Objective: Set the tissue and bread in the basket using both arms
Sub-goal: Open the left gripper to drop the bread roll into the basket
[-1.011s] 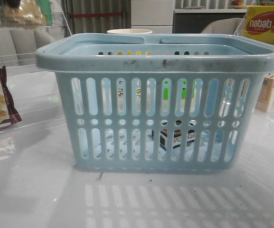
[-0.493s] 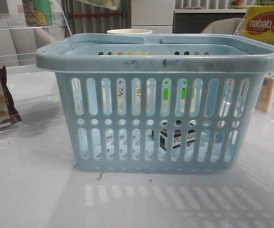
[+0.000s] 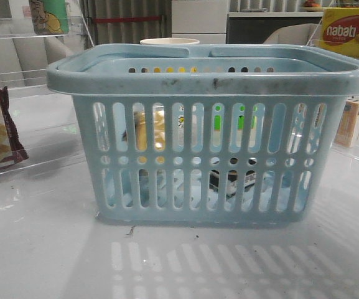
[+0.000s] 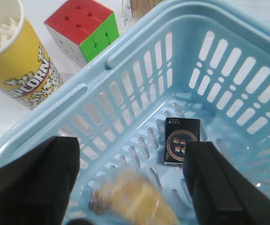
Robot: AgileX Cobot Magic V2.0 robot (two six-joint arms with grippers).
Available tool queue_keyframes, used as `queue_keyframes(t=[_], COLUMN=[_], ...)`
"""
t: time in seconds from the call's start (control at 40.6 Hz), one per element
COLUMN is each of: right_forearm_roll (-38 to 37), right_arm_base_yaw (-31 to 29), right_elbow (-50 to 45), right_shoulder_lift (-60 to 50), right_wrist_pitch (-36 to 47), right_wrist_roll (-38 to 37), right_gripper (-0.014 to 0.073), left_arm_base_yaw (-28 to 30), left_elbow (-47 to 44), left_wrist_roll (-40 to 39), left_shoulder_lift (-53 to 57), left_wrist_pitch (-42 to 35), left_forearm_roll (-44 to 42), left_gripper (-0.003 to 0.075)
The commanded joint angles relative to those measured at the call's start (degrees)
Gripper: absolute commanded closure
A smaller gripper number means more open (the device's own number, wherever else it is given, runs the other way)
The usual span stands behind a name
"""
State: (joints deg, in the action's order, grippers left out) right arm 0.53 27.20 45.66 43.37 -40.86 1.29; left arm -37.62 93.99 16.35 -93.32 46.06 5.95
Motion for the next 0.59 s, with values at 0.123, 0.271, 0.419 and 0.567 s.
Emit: queue_keyframes(t=[0.123,0.271,0.419,0.567], right_forearm_roll=[-0.5,-0.5,-0.5,-0.5], right_arm_base_yaw=[-0.1,-0.1,-0.1,-0.1], right_elbow=[1.5,1.5,1.5,1.5], right_shoulder_lift=[-0.3,-0.3,-0.3,-0.3], right_wrist_pitch=[3.9,3.9,3.9,3.5], right_wrist_roll=[0.2,0.2,0.2,0.2], right_gripper=[-0.0019,-0.0019,-0.0019,-0.0019], left_arm_base_yaw=[-0.3,-0.3,-0.3,-0.3], left_elbow=[-6.2,-16.5,-26.6,-34.6], left_wrist_roll=[-0.1,-0.2,-5.5,-16.3], left_shoulder_lift=[16.1,26.0,36.1,45.2], left_wrist_pitch=[-2.4,-2.4,-2.4,-0.9], left_forearm_roll=[2.6,2.3,-1.8,-10.5], left_gripper=[0.0194,0.0194,0.0195,0.0195])
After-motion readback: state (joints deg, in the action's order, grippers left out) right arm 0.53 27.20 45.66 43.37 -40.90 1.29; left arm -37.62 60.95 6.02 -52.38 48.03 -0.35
